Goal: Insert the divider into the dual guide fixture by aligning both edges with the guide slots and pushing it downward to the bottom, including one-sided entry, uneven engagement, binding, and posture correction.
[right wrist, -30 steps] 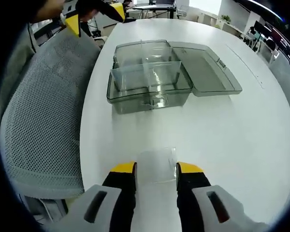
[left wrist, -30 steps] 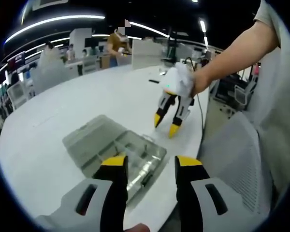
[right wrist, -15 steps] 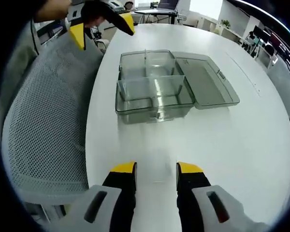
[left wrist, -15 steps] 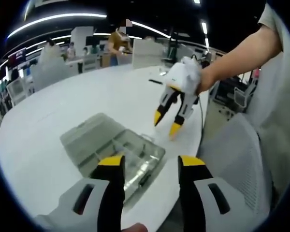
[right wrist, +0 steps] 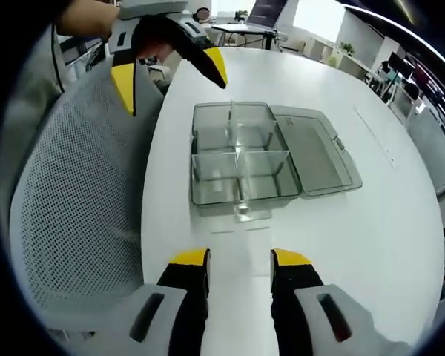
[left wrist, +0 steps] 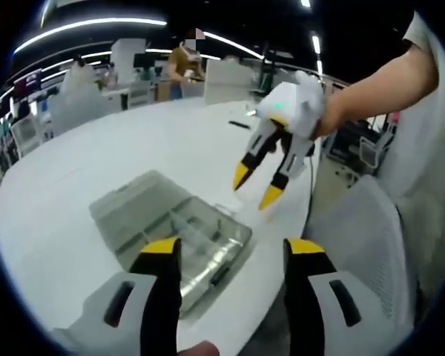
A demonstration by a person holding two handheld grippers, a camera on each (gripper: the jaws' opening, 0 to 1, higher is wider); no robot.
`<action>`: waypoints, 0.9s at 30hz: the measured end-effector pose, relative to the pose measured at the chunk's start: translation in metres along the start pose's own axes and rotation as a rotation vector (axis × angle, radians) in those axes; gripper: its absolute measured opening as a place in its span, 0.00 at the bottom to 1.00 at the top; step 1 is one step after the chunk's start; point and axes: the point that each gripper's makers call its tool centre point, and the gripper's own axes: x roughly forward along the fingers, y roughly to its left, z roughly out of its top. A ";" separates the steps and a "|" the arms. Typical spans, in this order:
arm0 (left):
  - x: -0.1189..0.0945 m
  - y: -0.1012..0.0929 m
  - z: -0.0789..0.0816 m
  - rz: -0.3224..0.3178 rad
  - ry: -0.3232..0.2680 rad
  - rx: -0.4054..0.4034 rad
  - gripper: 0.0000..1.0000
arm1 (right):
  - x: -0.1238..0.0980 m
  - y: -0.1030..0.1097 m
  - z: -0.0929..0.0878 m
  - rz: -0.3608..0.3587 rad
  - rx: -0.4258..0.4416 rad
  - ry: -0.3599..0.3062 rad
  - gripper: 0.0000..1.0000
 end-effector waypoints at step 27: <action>0.000 -0.002 0.001 -0.013 -0.011 -0.110 0.56 | -0.021 0.014 0.039 -0.081 -0.050 -0.079 0.28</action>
